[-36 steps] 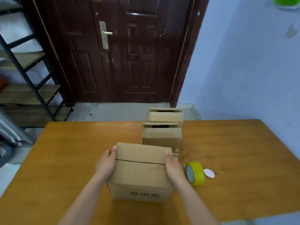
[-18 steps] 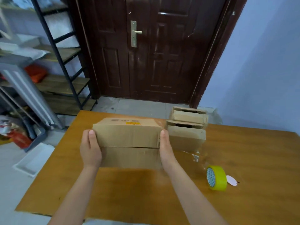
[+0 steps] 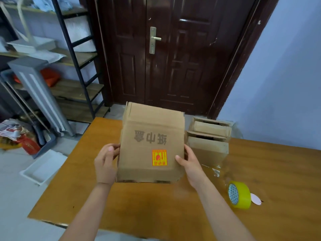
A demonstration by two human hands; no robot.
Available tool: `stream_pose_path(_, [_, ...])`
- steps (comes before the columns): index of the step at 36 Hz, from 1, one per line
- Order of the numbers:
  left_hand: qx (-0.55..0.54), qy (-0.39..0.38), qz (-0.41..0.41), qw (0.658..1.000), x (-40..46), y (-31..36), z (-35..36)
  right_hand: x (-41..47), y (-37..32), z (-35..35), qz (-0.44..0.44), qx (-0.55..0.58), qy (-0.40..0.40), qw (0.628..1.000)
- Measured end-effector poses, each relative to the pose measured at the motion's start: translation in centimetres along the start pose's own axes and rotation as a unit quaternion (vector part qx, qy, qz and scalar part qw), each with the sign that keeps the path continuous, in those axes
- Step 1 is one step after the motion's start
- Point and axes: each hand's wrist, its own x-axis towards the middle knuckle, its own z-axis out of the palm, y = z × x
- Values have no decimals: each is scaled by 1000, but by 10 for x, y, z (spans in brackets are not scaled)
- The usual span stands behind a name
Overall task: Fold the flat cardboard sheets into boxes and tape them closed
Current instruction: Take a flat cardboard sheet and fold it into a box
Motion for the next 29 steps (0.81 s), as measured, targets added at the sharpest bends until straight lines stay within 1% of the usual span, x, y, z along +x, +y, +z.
stream_pose_path(3, [74, -39, -26, 996, -11, -13, -3, -6, 15, -6, -22, -9, 21, 1000])
stream_pose_path(4, [74, -52, -45, 995, -17, -19, -3, -8, 20, -7, -27, -26, 32, 999])
stream_pose_path(7, [29, -98, -119, 988, -35, -34, 1, -11, 37, -11, -49, -102, 72, 991])
stream_pose_path(9, [33, -118, -147, 982, -48, -45, 2, -13, 51, -13, -57, -142, 97, 983])
stream_pose_path(12, [94, -146, -151, 973, -66, -61, 6, -17, 76, -19, -37, -187, 134, 973])
stream_pose_path(15, [159, -168, -163, 959, -83, -77, 11, -24, 100, -26, -17, -191, 145, 971])
stream_pose_path(18, [215, -208, -193, 935, -95, -91, 10, -33, 116, -30, 5, -204, 149, 968])
stream_pose_path(22, [324, -256, -167, 895, -101, -97, 11, -40, 129, -36, 22, -230, 161, 960])
stream_pose_path(27, [358, -273, -156, 879, -96, -95, 19, -40, 132, -47, 43, -296, 145, 943])
stream_pose_path(29, [353, -283, -156, 878, -95, -93, 23, -40, 131, -52, 43, -306, 143, 940])
